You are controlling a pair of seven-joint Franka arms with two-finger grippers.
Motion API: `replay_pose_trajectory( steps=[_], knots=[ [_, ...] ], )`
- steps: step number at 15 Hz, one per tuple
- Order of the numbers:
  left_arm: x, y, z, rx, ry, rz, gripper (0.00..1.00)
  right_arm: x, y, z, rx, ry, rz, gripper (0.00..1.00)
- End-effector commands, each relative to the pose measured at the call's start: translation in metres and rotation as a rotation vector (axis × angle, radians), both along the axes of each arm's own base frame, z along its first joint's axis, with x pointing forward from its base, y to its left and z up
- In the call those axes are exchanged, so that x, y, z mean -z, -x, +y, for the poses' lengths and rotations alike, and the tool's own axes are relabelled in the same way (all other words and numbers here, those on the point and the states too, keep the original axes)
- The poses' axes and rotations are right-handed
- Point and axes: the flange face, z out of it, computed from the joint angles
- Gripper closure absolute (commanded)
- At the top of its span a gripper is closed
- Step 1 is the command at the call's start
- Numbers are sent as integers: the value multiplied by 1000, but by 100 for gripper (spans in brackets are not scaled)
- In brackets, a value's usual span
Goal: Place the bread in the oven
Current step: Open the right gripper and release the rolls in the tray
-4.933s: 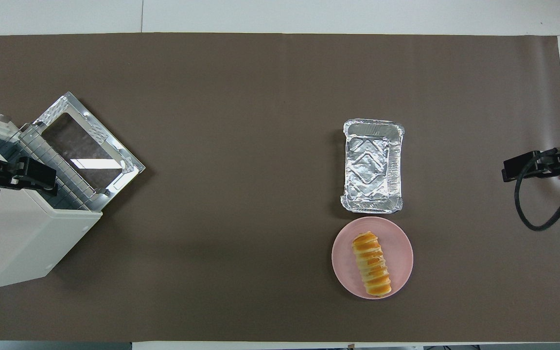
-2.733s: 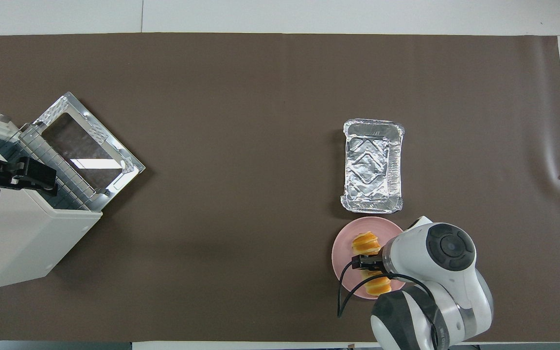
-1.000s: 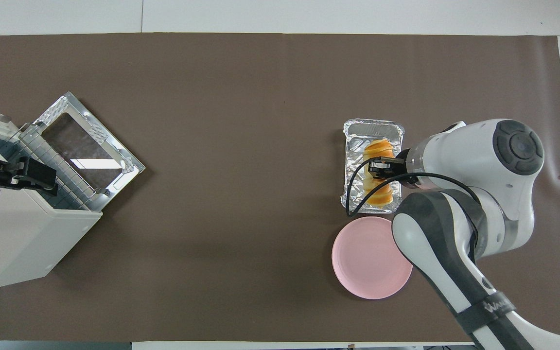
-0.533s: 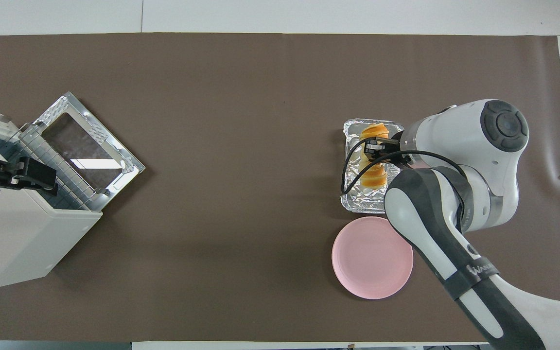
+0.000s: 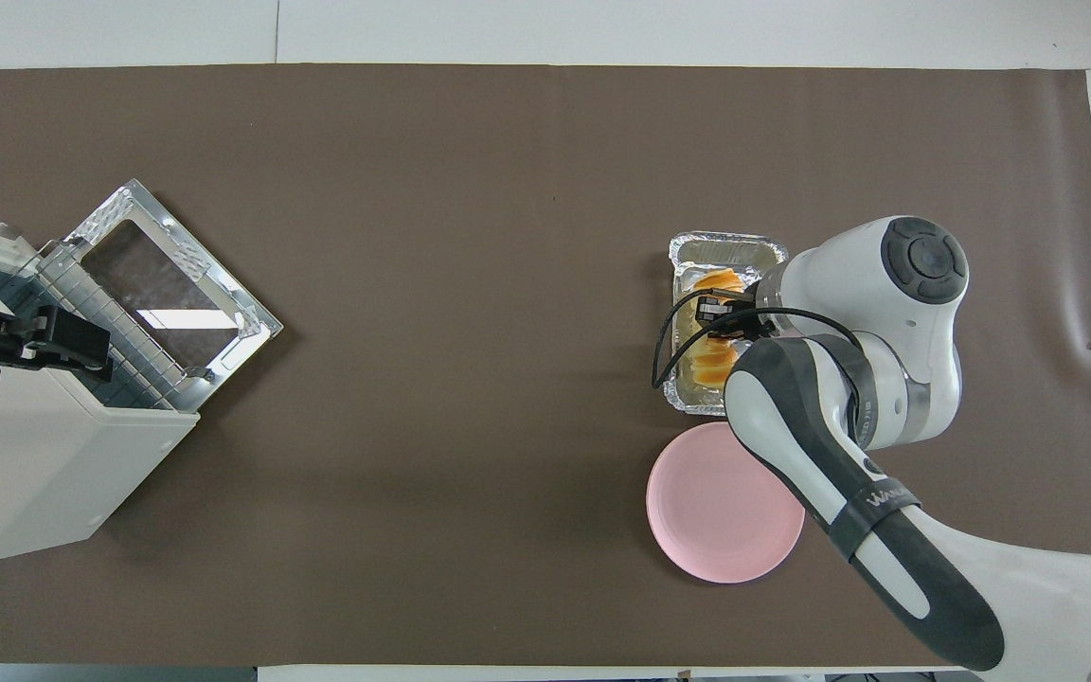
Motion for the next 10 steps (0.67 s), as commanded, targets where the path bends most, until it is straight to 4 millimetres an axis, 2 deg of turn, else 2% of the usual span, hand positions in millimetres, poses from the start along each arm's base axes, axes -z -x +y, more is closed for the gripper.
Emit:
replay_pose_trajectory(
  steps=[1,4,5,6,7,8,10],
  knots=[
    [-2,3,1,-6,12,-14,0,11,0,0,12,-3,-4,100],
    [-2,3,1,-6,12,-14,0,24,-1,1,14,1,4,100],
    [-2,3,1,-6,12,-14,0,22,-2,2,14,0,4,85],
    [-3,4,1,-6,13,-16,0,20,-3,2,12,-1,10,62],
    [-3,4,1,-6,13,-16,0,17,-5,3,10,-2,12,36],
    [-2,3,1,-6,13,-16,0,14,-5,3,7,-2,21,3],
    [-3,4,1,-6,13,-17,0,-2,-8,2,1,-6,37,0]
  ],
)
